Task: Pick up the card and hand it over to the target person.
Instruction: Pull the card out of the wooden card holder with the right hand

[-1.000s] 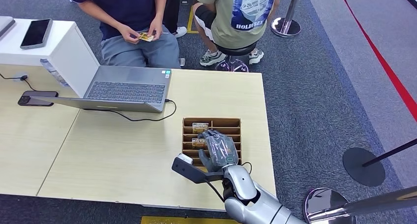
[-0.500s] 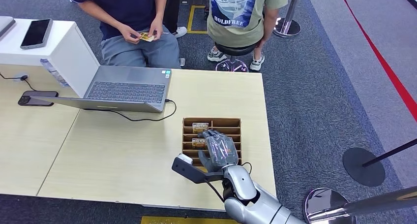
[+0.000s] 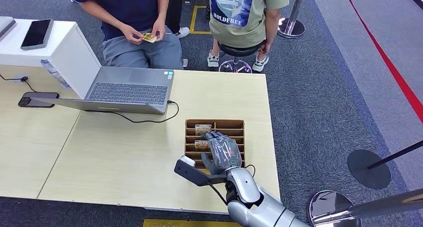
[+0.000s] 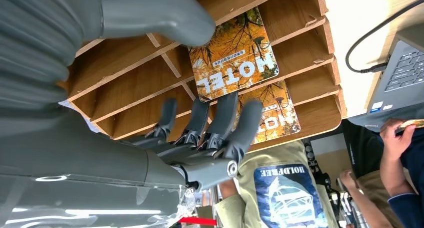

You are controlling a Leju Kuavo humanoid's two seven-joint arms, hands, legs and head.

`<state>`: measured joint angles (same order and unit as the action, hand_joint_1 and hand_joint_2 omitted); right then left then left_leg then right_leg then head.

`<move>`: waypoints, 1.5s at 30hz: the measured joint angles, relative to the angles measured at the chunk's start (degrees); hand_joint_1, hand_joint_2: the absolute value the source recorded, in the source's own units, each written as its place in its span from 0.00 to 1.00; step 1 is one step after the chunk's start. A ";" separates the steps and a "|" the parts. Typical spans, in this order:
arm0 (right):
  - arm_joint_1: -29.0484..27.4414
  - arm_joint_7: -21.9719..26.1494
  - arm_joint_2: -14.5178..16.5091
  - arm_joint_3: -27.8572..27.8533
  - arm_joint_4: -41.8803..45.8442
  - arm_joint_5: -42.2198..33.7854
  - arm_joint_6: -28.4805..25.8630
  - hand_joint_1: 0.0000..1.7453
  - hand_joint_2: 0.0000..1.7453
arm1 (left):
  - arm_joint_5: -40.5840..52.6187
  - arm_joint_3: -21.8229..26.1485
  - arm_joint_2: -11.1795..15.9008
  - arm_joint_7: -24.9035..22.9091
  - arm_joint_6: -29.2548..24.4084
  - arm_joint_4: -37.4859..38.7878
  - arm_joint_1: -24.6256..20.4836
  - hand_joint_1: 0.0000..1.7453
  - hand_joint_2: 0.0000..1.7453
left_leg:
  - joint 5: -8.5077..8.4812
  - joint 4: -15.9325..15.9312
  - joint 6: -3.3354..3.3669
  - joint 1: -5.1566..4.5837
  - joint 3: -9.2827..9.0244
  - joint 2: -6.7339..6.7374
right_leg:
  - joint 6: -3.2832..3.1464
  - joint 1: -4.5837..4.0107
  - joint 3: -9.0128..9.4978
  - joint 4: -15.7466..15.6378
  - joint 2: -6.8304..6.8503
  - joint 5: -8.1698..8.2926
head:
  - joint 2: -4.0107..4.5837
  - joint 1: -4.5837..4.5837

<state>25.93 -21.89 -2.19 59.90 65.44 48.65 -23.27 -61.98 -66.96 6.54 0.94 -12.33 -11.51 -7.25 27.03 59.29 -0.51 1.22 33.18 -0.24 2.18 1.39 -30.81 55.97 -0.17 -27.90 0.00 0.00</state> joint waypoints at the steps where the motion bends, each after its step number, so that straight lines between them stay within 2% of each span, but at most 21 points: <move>1: 0.00 0.00 0.00 0.02 0.00 -0.07 0.11 0.65 1.00 | -0.01 0.01 0.01 0.01 -0.01 0.00 -0.01 0.00 0.00 | 0.00 0.00 0.00 0.00 0.00 0.00 | 0.00 0.00 0.00 0.00 0.00 0.00 | 0.00 0.00; 6: -0.14 -0.01 -0.05 0.17 -0.11 -0.19 0.40 0.68 1.00 | -0.04 0.03 0.00 0.00 -0.05 0.00 -0.05 0.00 0.00 | 0.00 -0.02 0.02 0.00 -0.03 0.00 | -0.02 -0.01 0.03 -0.03 0.00 0.01 | 0.00 0.00; 21: -0.13 -0.18 -0.16 0.20 0.00 -0.48 0.63 0.59 1.00 | -0.10 0.00 0.02 0.07 -0.12 -0.01 -0.11 0.00 0.00 | 0.01 0.01 -0.02 0.01 0.02 0.04 | 0.01 -0.01 -0.04 0.02 -0.04 0.00 | 0.00 0.00; 23: -0.18 -0.18 -0.14 0.22 -0.01 -0.49 0.62 0.63 1.00 | -0.08 -0.01 -0.03 0.08 -0.13 -0.03 -0.14 0.00 0.00 | 0.00 0.01 -0.01 0.01 0.01 0.04 | 0.00 -0.01 -0.03 0.01 -0.04 0.00 | 0.00 0.00; 27: -0.25 -0.15 -0.10 0.25 -0.09 -0.55 0.61 0.83 1.00 | -0.08 -0.03 -0.10 0.03 -0.15 -0.03 -0.09 0.00 0.00 | 0.00 0.00 -0.01 0.01 -0.01 0.04 | -0.01 -0.01 -0.01 0.00 -0.04 0.01 | 0.00 0.00; 30: -0.16 -0.01 -0.06 0.20 -0.30 -0.72 0.49 0.94 1.00 | -0.12 -0.04 -0.09 -0.04 -0.11 -0.03 -0.04 0.00 0.00 | 0.00 -0.03 0.01 0.01 -0.04 0.05 | -0.04 -0.02 0.02 -0.02 -0.04 0.02 | 0.00 0.00; 38: 0.01 0.15 0.13 0.17 -0.68 -0.87 0.19 0.93 1.00 | -0.05 -0.18 -0.03 0.03 -0.23 -0.03 -0.14 0.00 0.00 | -0.01 -0.06 0.03 0.01 -0.08 0.06 | -0.07 -0.02 0.06 -0.06 -0.04 0.03 | 0.00 0.00; 42: 0.04 0.20 0.12 0.14 -0.79 -0.90 -0.05 0.92 1.00 | 0.56 -0.73 0.03 0.00 -0.31 -0.05 -0.23 0.00 1.00 | 0.00 -0.03 0.00 0.01 -0.04 0.04 | -0.03 -0.01 0.01 -0.02 -0.04 0.02 | 0.00 0.00; 45: 0.03 0.23 0.14 0.11 -0.84 -0.86 -0.22 0.92 1.00 | 0.88 -1.00 0.11 -0.05 -0.36 -0.06 -0.24 0.00 1.00 | 0.00 0.00 -0.02 0.01 0.02 0.02 | 0.01 0.00 -0.04 0.02 -0.03 0.00 | 0.00 0.00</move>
<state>25.96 -21.65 -2.06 60.01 64.60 47.78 -23.50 -61.10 -67.95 6.65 0.90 -12.69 -11.57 -7.49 27.03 59.29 -0.53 1.23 33.20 -0.22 2.19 1.38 -30.85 55.99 -0.20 -27.90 0.00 0.00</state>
